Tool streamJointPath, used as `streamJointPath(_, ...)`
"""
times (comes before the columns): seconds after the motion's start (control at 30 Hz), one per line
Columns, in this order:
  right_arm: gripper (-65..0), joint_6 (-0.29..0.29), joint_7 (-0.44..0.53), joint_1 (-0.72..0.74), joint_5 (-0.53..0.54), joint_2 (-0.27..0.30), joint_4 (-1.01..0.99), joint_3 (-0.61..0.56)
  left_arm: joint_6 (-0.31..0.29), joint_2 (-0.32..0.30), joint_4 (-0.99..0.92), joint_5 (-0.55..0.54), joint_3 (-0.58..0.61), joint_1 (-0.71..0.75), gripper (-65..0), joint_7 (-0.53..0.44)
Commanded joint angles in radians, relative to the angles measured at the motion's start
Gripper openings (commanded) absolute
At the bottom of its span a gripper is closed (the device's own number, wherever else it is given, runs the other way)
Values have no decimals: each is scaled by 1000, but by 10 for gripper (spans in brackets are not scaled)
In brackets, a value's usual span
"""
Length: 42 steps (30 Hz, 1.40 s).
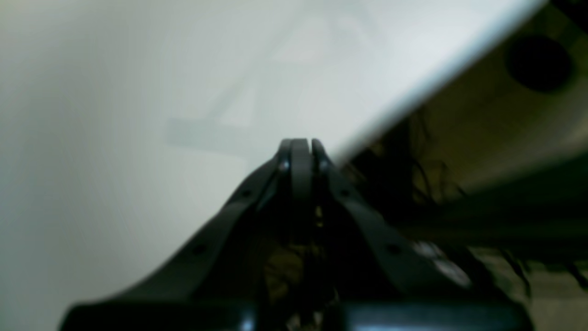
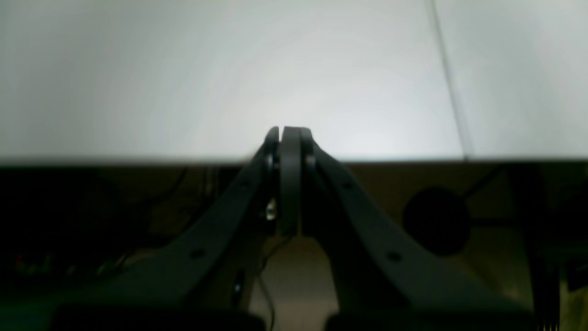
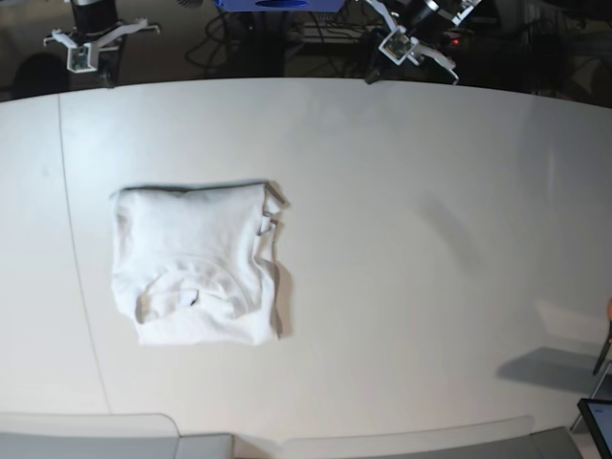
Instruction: Fold the T-shirt properly
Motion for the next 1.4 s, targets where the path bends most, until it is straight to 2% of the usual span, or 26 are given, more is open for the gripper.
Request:
streamJointPath(0.0, -650, -6, -2, -27, 8, 5, 11, 5, 12, -6, 10, -9, -5, 25, -650, -28)
streamJointPath(0.17, -650, -6, -172, -33, 6, 5, -33, 5, 12, -6, -119, 0, 42, 38, -650, -28)
streamJointPath(0.33, -650, -6, -187, 65, 5, 14, -256, -6, 13, 2, -411, -11, 164, -67, -650, -20)
streamJointPath(0.4, -650, -6, -187, 138, 3, 25, -388, -6, 13, 40, -547, -11, 190, -137, -650, -19)
streamJointPath(0.57, -650, -6, -226, 378, 3, 108, -857, -49, 13, 160, -963, -11, 194, -335, -650, -12)
streamJointPath(0.63, -650, -6, -218, 501, 3, 140, -1126, -107, 13, 209, -1187, -11, 191, -447, -650, -20)
streamJointPath(0.7, -650, -6, -169, 609, 3, 149, -1345, -194, 13, 250, -1408, -11, 190, -573, -650, -22)
streamJointPath(0.77, -650, -6, -87, 673, 3, 143, -1482, -305, 13, 278, -1571, -28, 188, -671, -650, -23)
streamJointPath(0.83, -650, -14, -15, 707, 3, 132, -1551, -417, 15, 287, -1631, -82, 188, -734, -650, -19)
streamJointPath(0.9, -644, -75, 31, 719, 6, 106, -1577, -489, 40, 287, -1640, -167, 190, -763, -650, -12)
streamJointPath(1.0, -641, -224, 81, 719, 6, 97, -1580, -503, 130, 281, -1640, -270, 196, -774, -650, -14)
streamJointPath(1.07, -643, -300, 121, 719, 6, 95, -1579, -503, 161, 272, -1637, -304, 199, -773, -650, -20)
streamJointPath(1.13, -644, -336, 155, 721, 6, 92, -1575, -501, 161, 272, -1635, -304, 200, -773, -650, -22)
streamJointPath(1.37, -641, -376, 239, 714, 8, 75, -1579, -497, 161, 256, -1635, -310, 193, -771, -650, -22)
